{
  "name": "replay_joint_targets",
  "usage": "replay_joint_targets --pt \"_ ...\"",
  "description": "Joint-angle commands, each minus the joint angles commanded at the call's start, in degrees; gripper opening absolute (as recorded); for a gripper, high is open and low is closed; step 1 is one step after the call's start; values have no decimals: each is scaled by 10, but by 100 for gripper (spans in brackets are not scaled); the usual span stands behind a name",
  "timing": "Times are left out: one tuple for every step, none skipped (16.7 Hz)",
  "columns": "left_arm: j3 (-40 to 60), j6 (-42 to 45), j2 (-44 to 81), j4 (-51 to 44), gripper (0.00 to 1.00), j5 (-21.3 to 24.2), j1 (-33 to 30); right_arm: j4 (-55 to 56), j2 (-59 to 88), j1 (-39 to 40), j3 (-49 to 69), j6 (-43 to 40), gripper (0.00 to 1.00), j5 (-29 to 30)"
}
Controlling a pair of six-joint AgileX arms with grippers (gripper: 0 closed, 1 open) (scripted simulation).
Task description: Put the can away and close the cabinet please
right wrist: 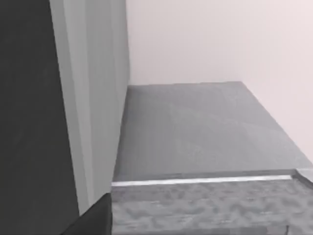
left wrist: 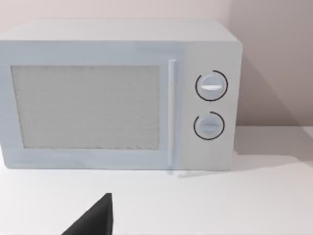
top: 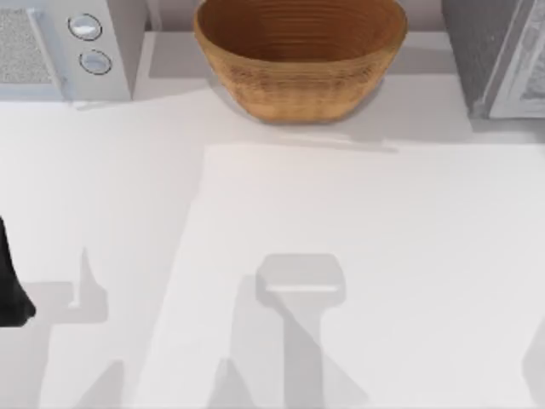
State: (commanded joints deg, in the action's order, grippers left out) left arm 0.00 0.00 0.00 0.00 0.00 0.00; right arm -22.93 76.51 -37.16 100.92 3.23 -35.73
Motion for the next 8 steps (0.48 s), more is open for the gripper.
replay_joint_targets --pt "0 0 0 0 100 0 0 -2 -1 45 -1 2 100 45" --pt "0 0 0 0 100 0 0 -4 -2 92 -2 3 100 93" --pt "0 0 0 0 100 0 0 -6 -2 140 -3 4 100 141" --pt "0 0 0 0 100 0 0 -9 -3 190 -4 4 100 189" --pt "0 0 0 0 100 0 0 -11 -4 240 -6 4 100 238" --pt "0 0 0 0 100 0 0 -14 -5 290 -7 3 100 286" --pt "0 0 0 0 100 0 0 -16 -6 339 -9 1 100 332" --pt "0 0 0 0 100 0 0 -18 -7 386 -10 0 100 378"
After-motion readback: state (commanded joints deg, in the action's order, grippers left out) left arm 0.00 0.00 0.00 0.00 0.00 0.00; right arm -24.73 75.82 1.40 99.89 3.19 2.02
